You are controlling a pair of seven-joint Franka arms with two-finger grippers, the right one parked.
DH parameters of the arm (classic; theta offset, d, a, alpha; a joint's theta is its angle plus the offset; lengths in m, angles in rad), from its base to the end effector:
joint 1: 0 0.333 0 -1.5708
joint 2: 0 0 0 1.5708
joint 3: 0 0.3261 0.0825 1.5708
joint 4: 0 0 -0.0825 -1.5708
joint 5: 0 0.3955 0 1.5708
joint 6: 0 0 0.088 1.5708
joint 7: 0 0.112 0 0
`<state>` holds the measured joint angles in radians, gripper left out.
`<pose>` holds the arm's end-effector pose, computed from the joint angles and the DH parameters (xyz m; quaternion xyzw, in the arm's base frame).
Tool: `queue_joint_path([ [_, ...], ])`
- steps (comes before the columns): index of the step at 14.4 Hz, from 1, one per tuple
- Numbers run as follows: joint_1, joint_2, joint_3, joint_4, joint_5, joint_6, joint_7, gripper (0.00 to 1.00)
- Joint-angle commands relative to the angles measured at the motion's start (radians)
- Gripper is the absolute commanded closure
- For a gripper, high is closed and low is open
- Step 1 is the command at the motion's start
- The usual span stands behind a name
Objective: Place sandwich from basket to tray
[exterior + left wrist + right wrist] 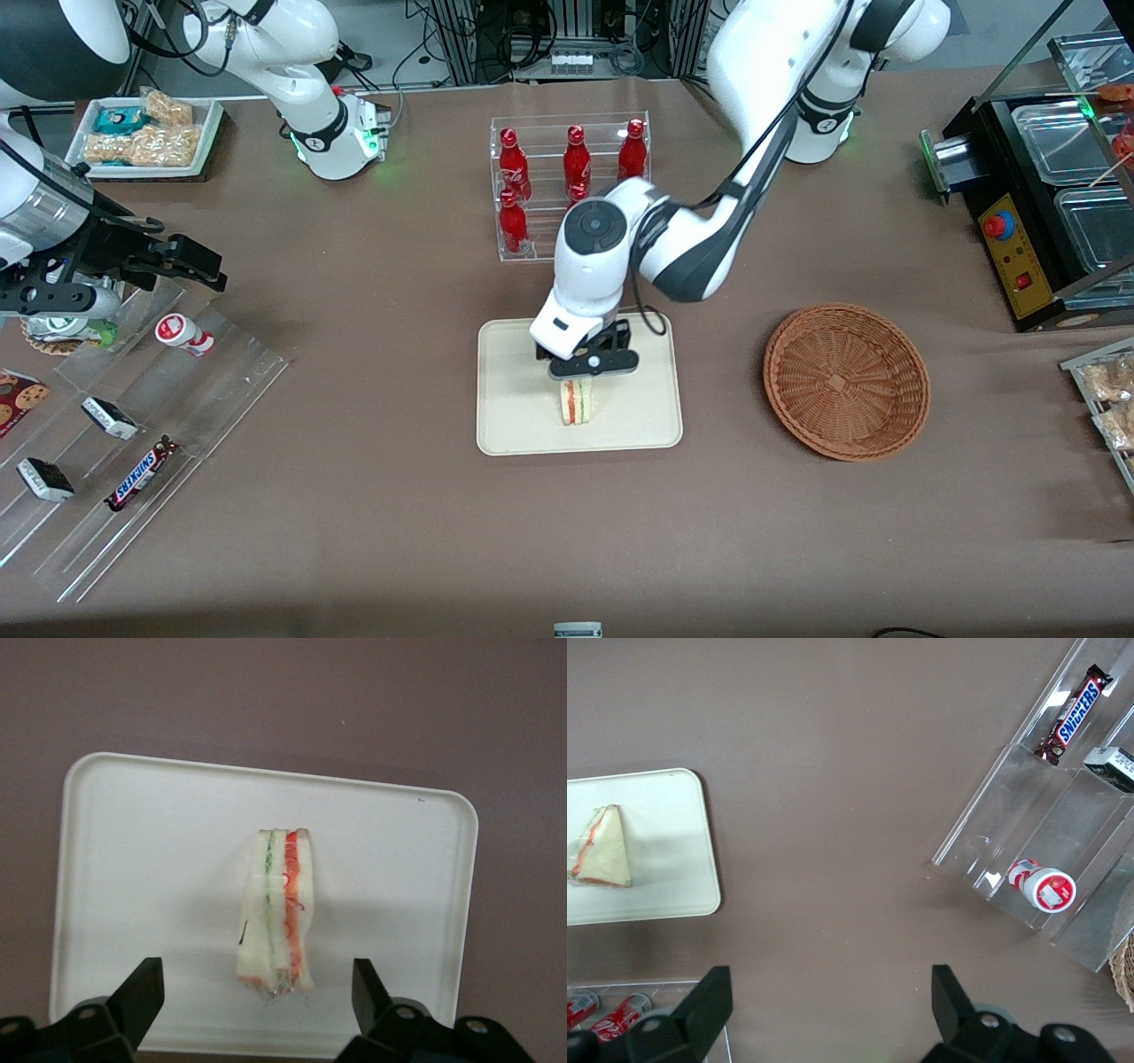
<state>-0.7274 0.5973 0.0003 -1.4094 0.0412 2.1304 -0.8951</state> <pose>0.5587 -0.4945 0.3638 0.9952 0.0739 0.0557 0.0323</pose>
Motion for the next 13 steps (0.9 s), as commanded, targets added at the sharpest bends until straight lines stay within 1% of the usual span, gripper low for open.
queue_joint_path([
  [1,0.064,-0.149,0.003,-0.048,0.010,-0.140,0.065,0.00],
  [3,0.126,-0.214,0.003,-0.060,0.003,-0.243,0.079,0.00],
  [7,0.262,-0.269,0.001,-0.081,-0.003,-0.299,0.116,0.00],
  [10,0.371,-0.352,0.001,-0.181,-0.004,-0.300,0.244,0.00],
  [13,0.465,-0.474,0.003,-0.311,-0.003,-0.337,0.353,0.00],
])
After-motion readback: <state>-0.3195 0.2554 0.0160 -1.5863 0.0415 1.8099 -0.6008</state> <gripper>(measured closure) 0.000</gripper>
